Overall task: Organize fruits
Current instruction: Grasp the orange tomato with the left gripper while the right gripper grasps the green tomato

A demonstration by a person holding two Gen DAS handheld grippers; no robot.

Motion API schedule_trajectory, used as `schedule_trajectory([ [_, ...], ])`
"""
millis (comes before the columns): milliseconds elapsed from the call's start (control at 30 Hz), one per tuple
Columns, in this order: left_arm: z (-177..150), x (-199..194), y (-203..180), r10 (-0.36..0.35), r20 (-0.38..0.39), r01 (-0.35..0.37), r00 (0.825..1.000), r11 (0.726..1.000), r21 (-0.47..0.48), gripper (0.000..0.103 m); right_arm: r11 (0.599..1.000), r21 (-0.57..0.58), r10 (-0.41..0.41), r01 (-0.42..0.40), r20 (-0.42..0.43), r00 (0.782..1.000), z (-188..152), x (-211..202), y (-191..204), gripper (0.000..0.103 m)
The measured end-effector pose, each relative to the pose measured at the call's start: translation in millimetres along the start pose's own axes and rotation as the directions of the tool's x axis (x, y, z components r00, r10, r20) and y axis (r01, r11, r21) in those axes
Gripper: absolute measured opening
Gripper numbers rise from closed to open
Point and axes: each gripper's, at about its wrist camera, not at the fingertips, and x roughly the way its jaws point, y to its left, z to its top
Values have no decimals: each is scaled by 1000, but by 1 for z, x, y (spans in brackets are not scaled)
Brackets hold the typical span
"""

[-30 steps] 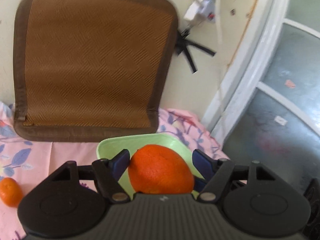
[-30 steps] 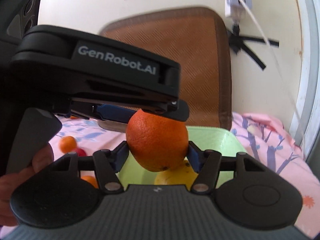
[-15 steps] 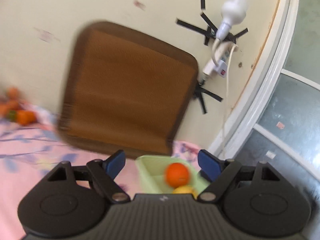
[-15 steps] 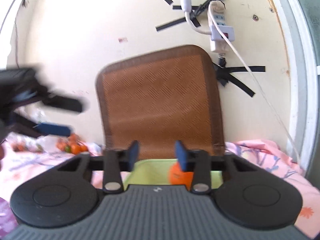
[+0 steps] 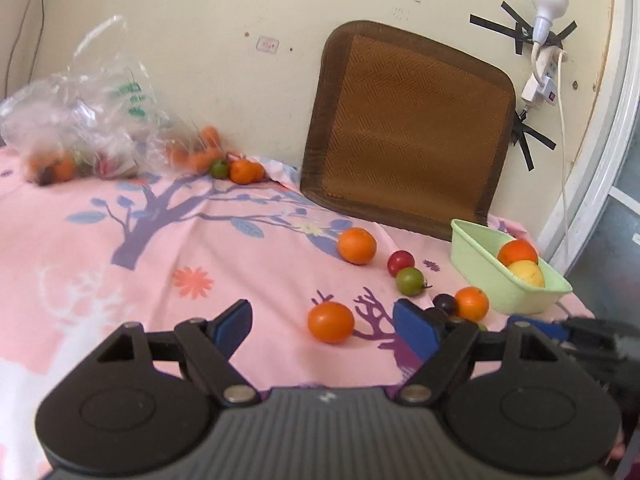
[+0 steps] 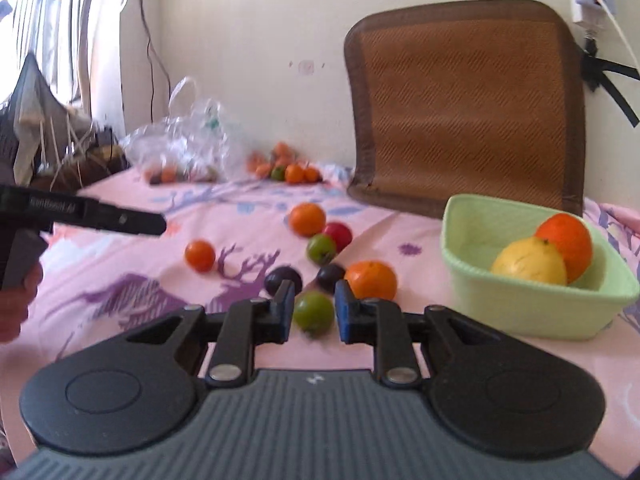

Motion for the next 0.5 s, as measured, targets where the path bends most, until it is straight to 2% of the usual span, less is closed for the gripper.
schedule_trajectory([
  [33, 0, 4, -2, -5, -5, 5, 1000, 1000, 21, 80, 1000, -9, -17, 16, -18, 1000, -1, 4, 3, 30],
  [100, 1, 17, -11, 19, -20, -17, 1000, 997, 74, 81, 999, -2, -55, 55, -50, 997, 0, 14, 6, 44],
  [167, 0, 32, -15, 43, -52, -37, 998, 993, 108, 79, 998, 14, -58, 59, -80, 995, -1, 21, 4, 44],
  [267, -1, 50, -18, 56, -88, -45, 995, 991, 123, 66, 998, 42, -43, 48, -115, 993, -2, 28, -2, 44],
  [367, -1, 57, -16, 55, -103, -44, 993, 993, 109, 43, 998, 59, -19, 27, -128, 992, -3, 35, -10, 44],
  [400, -1, 57, -15, 59, -101, -49, 993, 994, 103, 33, 998, 60, -19, 27, -128, 992, -2, 36, -10, 43],
  [433, -2, 56, -14, 60, -99, -50, 993, 994, 96, 33, 998, 54, -19, 26, -128, 992, -2, 37, -11, 39],
  [467, -3, 53, -14, 53, -98, -44, 994, 995, 95, 33, 999, 44, -24, 30, -127, 992, -2, 37, -10, 29],
  [500, -5, 49, -16, 44, -100, -35, 994, 995, 95, 33, 999, 37, -20, 25, -124, 992, -2, 35, -9, 29],
])
